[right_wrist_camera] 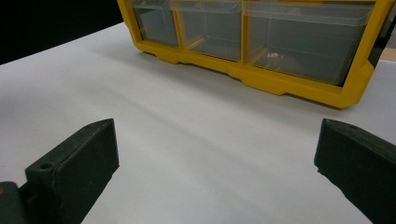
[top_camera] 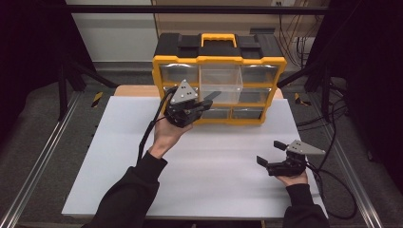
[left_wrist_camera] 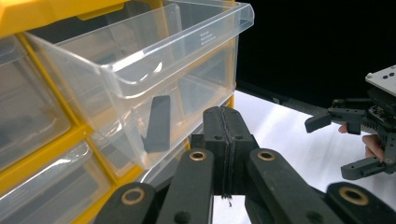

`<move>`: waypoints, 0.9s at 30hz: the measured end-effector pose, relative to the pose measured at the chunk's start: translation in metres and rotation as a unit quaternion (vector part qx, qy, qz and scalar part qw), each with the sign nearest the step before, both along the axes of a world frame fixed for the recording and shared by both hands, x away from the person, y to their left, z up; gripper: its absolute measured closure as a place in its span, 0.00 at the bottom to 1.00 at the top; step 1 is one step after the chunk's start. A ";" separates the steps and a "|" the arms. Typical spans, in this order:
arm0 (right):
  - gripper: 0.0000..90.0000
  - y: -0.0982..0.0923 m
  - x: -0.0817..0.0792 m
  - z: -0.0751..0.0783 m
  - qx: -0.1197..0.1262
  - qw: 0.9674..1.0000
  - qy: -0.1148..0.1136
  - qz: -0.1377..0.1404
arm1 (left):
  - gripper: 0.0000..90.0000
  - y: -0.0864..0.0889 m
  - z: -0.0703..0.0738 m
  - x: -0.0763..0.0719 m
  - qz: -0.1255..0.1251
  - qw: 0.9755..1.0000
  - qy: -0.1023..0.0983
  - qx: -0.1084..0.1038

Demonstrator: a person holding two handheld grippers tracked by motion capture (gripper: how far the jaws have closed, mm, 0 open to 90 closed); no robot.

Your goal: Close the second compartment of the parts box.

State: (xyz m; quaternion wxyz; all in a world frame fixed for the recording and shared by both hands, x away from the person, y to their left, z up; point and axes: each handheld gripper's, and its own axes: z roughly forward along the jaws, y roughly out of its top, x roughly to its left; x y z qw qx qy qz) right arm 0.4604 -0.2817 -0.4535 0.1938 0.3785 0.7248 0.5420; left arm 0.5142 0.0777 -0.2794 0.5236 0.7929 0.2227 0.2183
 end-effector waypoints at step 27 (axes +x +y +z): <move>0.00 0.000 0.000 0.000 0.000 1.000 0.001 0.001 | 1.00 -0.012 -0.005 0.022 0.013 1.000 -0.007 0.010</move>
